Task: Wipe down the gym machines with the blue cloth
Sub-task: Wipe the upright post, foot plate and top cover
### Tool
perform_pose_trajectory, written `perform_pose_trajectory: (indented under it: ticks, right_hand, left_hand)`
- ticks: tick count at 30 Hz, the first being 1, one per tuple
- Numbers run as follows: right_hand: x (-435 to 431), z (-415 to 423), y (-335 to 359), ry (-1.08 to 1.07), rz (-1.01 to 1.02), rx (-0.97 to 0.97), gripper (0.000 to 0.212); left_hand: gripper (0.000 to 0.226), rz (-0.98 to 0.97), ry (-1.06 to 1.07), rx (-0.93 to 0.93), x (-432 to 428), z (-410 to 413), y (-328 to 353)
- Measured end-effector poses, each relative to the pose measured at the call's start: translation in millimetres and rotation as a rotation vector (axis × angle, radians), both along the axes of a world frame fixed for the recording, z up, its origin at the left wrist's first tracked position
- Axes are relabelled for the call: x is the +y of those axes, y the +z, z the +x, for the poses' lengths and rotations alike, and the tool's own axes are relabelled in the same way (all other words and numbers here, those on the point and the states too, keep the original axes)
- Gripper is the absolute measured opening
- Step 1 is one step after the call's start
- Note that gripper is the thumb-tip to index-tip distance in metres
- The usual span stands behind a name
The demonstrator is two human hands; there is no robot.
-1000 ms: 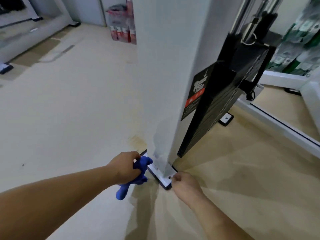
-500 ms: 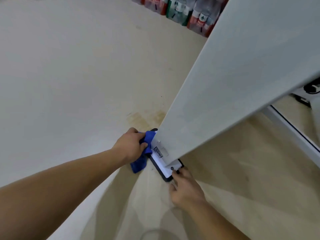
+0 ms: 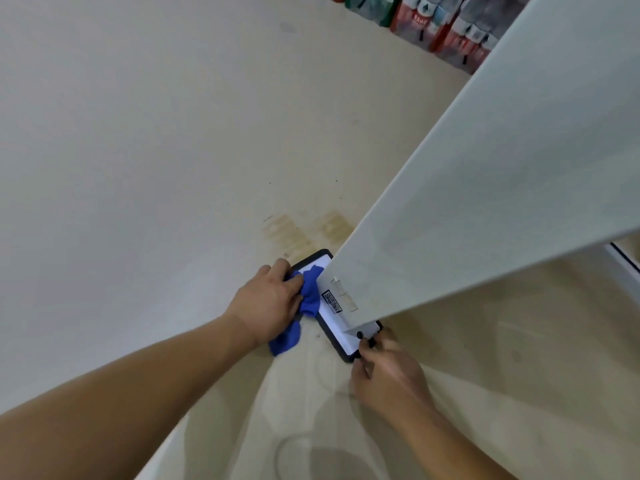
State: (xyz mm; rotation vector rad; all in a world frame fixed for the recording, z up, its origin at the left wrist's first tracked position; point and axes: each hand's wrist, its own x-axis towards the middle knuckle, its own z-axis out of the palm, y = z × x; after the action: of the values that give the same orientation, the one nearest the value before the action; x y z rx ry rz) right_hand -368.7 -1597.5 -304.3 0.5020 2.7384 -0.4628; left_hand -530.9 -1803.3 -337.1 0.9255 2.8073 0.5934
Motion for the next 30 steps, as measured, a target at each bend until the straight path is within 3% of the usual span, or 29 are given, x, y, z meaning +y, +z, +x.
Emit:
perform_pose_trajectory:
  ticks: [3, 5, 8, 12, 14, 18, 21, 23, 26, 30]
  right_hand:
    - [0, 0, 2, 0.011, 0.045, -0.023, 0.042]
    - [1, -1, 3, 0.019, 0.053, -0.03, 0.037]
    - [4, -2, 7, 0.02, 0.039, -0.055, 0.032]
    - [6, 0, 7, 0.007, 0.015, -0.069, 0.035]
    - [4, -2, 7, 0.003, 0.009, -0.056, 0.036]
    - [6, -4, 8, 0.016, 0.037, -0.069, 0.033]
    - [6, -7, 7, 0.011, 0.097, -0.098, 0.029]
    - [2, -12, 5, -0.013, 0.138, -0.078, 0.031]
    - [-7, -13, 0, -0.077, 0.138, -0.013, 0.034]
    - [-18, -1, -14, -0.121, 0.097, 0.117, 0.014]
  left_hand:
    - [0.029, -0.034, 0.09, -0.143, 20, 54, 2]
    - [0.024, 0.003, -0.09, -0.181, 27, 88, 6]
    - [0.021, 0.018, -0.192, -0.042, 26, 85, -10]
    - [0.031, -0.027, 0.17, -0.118, 25, 53, -2]
    - [0.034, -0.086, 0.22, -0.166, 36, 61, 7]
    - [0.033, -0.068, -0.057, -0.138, 43, 95, 13]
    - [0.049, -0.035, -0.194, -0.307, 32, 97, 6]
    - [0.055, 0.051, -0.069, -0.295, 23, 76, 9]
    - [0.032, 0.164, 0.251, -0.227, 3, 32, 19]
    - [0.029, 0.219, 0.241, -0.162, 16, -20, 29]
